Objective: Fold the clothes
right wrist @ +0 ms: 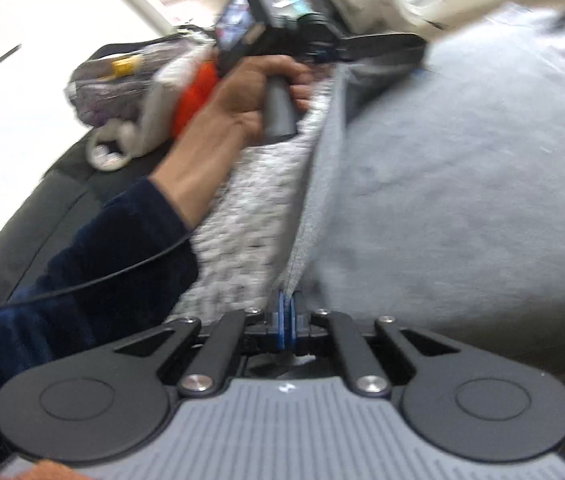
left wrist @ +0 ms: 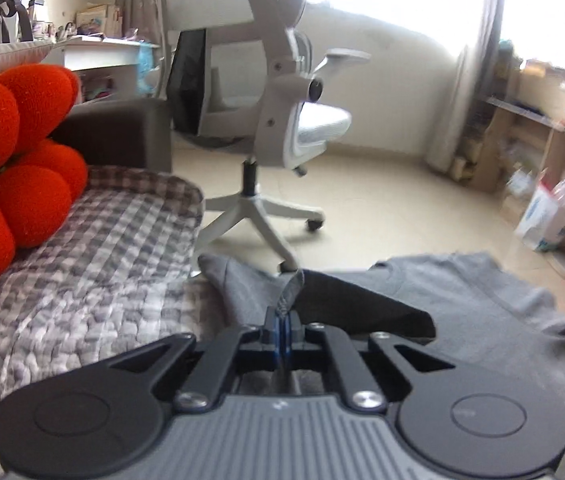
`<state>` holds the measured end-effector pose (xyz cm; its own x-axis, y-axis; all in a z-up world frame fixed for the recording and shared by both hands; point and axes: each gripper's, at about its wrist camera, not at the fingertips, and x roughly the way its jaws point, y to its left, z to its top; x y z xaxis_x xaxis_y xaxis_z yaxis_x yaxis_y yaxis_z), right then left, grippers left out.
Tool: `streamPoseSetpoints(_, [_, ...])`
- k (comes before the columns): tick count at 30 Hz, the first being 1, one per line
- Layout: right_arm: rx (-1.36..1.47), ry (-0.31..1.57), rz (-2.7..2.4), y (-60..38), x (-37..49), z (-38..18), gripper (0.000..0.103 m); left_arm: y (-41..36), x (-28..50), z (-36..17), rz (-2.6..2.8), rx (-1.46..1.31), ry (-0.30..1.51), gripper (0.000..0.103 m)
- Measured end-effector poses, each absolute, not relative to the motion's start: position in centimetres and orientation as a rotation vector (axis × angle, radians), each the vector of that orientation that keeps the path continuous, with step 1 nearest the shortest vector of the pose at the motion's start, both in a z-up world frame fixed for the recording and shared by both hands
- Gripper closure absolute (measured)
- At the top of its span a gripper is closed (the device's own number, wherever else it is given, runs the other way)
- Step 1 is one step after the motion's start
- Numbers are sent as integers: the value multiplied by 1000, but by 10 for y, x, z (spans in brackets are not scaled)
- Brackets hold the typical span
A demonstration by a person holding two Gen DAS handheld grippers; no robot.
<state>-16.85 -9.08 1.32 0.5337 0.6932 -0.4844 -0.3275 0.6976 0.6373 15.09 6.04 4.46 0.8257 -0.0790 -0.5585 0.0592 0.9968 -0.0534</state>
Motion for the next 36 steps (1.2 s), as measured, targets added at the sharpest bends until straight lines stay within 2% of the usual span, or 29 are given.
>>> streamPoseSetpoints(3, [558,871,590,-107,-163,-3,98,53,154,33,-70,-45,619,101])
streamPoseSetpoints(10, [574,892,598,-109,-167,-7,98,48,153,20,-109,-65,657,99])
streamPoseSetpoints(11, [570,900,602,-108,-166,-8,98,50,152,20,-122,-74,668,95])
streamPoseSetpoints(13, [552,912,599,-107,-165,-8,97,54,150,21,-149,-92,688,80])
streamPoseSetpoints(14, [543,916,599,-108,-164,-8,97,57,147,24,-166,-102,688,64])
streamPoseSetpoints(15, [544,921,605,-110,-162,-7,93,62,143,29,-188,-110,682,55])
streamPoseSetpoints(18, [561,928,624,-122,-152,2,92,78,130,43,-257,-127,646,55])
streamPoseSetpoints(23, [559,821,616,-158,-110,38,87,115,118,52,-258,-252,611,54])
streamPoseSetpoints(24, [568,814,617,-163,-91,45,76,123,118,50,-249,-296,617,54])
streamPoseSetpoints(25, [579,810,614,-167,-71,51,59,129,119,46,-240,-346,631,55])
streamPoseSetpoints(26, [589,811,600,-171,-46,54,56,135,119,42,-228,-398,647,55])
streamPoseSetpoints(29, [587,830,535,-169,34,59,56,149,120,24,-173,-546,702,57])
streamPoseSetpoints(31, [517,819,494,-159,81,63,56,148,123,15,-109,-518,757,61])
streamPoseSetpoints(32, [470,810,477,-152,102,64,56,148,125,12,-75,-479,770,68])
streamPoseSetpoints(36, [391,849,444,-130,170,49,56,156,131,6,-41,-454,748,72])
